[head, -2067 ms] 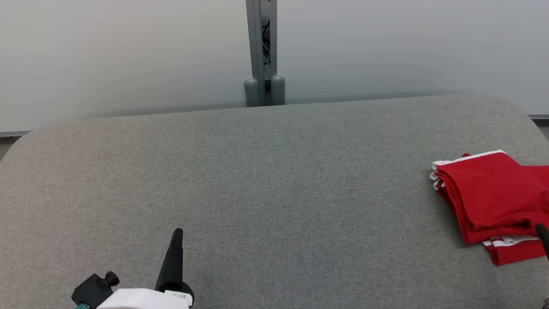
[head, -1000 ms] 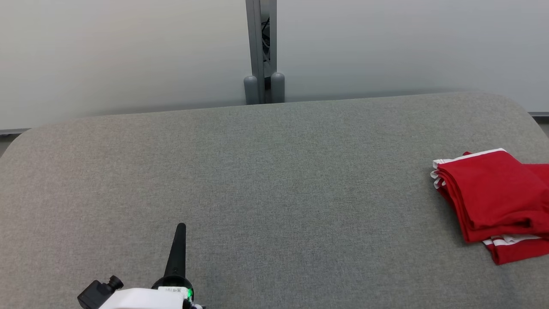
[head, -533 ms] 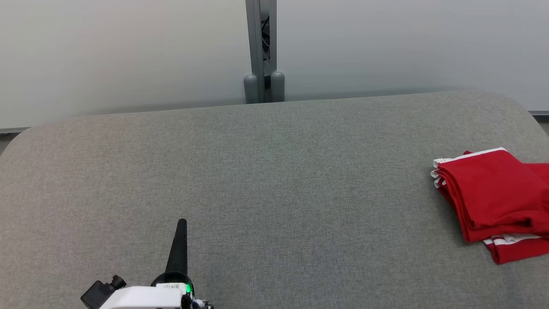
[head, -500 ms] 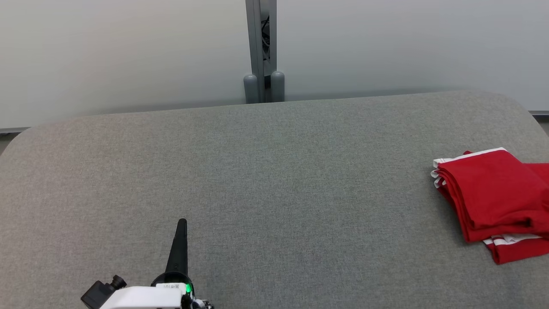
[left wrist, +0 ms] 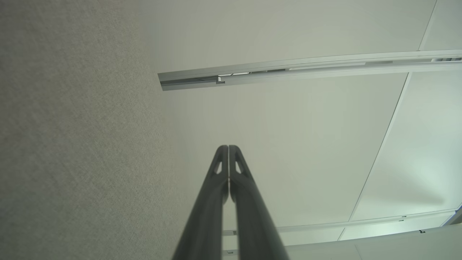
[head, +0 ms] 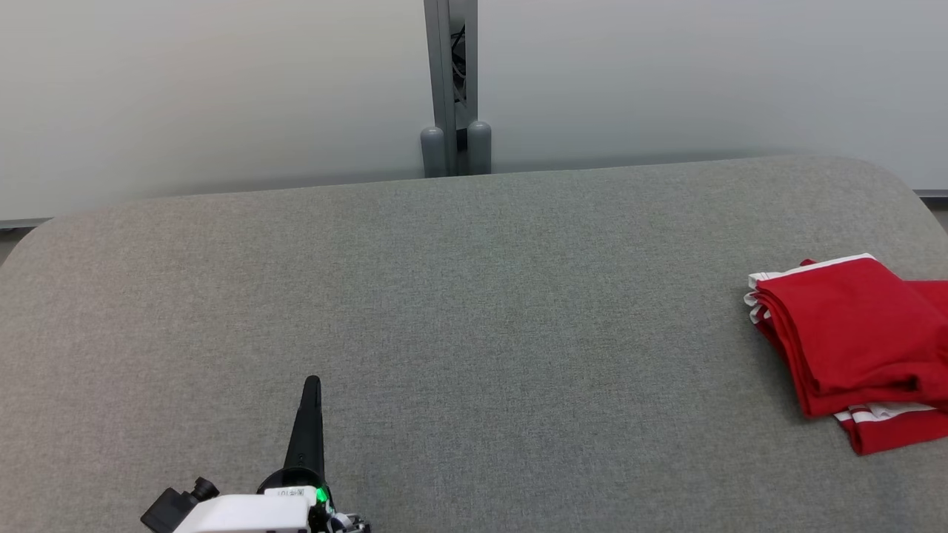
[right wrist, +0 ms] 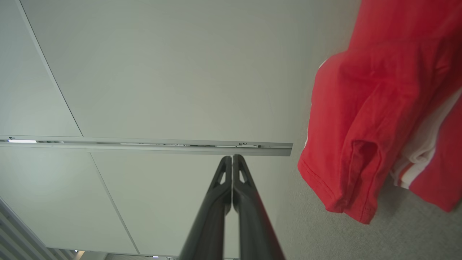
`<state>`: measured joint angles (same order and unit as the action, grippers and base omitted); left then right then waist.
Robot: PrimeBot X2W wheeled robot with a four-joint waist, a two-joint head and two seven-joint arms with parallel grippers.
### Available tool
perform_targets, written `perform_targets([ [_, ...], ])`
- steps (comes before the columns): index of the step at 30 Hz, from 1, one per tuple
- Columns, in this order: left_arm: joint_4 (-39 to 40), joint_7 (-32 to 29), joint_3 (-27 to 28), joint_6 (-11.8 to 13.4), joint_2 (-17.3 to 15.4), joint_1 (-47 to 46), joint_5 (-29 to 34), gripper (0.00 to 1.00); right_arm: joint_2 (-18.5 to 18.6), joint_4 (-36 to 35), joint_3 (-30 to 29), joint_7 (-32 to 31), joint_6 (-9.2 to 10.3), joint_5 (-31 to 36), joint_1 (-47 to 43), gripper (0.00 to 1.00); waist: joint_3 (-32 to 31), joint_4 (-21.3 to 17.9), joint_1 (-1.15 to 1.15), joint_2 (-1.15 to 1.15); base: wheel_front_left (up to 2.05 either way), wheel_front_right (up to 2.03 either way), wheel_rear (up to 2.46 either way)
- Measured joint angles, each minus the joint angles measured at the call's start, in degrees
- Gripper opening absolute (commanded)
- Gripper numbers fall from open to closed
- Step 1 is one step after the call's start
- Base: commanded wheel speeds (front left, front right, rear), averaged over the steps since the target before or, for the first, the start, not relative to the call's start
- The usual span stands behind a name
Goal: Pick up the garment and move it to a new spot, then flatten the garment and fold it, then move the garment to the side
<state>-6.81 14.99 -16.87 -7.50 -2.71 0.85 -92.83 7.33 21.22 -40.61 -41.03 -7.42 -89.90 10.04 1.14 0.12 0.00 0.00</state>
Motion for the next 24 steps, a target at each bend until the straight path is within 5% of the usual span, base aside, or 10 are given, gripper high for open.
perform_targets([
  [24, 0.0, 0.0, 0.01, 0.0, 0.0, -0.02, 0.0, 0.0, 0.0, 0.01, -0.02, -0.04, 0.0, 0.0, 0.0, 0.0, 0.0, 0.0, 0.0, 0.0, 0.0, 0.0, 0.0],
])
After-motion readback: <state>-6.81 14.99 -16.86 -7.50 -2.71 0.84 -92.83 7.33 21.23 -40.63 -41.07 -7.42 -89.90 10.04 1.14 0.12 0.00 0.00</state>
